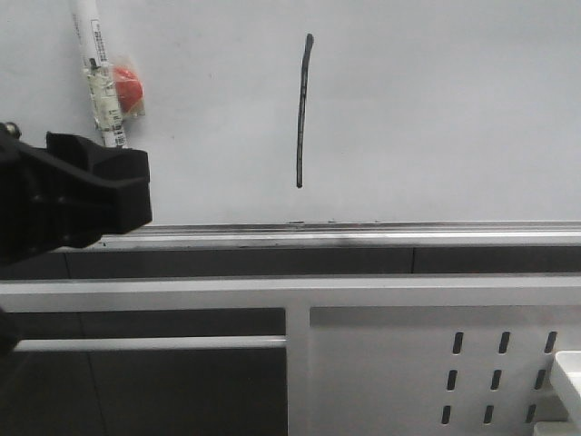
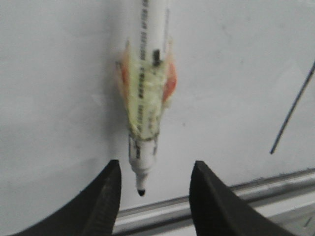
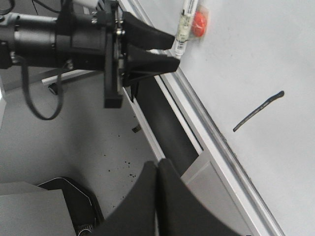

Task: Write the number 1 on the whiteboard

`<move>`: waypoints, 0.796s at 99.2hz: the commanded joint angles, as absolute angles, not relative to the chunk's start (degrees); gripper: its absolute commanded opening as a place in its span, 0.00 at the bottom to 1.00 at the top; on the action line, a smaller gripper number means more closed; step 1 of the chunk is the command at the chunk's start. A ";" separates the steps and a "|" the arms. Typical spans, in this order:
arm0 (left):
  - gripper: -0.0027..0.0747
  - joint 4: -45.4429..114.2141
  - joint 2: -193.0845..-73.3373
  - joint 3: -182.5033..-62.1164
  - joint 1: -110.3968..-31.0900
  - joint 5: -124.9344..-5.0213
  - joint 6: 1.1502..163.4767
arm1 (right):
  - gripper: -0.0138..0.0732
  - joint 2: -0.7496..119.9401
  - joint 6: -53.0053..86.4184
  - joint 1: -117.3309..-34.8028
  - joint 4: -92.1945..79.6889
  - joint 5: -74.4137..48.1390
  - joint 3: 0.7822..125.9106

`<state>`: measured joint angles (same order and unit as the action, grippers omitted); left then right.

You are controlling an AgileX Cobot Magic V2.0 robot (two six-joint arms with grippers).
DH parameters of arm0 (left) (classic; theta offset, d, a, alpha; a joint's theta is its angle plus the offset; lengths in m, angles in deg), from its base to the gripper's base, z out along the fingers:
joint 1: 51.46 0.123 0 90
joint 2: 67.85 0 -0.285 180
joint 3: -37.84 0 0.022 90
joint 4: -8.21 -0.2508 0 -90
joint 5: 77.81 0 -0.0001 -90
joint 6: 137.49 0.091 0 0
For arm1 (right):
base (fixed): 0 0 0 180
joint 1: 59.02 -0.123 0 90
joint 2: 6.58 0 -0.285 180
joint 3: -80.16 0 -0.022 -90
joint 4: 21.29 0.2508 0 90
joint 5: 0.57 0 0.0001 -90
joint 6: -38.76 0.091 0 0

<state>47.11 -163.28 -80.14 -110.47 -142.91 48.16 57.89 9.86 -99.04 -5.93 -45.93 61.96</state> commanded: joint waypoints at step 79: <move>0.01 56.64 -141.34 -78.23 -126.95 -136.84 76.36 | 0.08 8.24 9.86 -98.71 -4.23 -6.26 19.54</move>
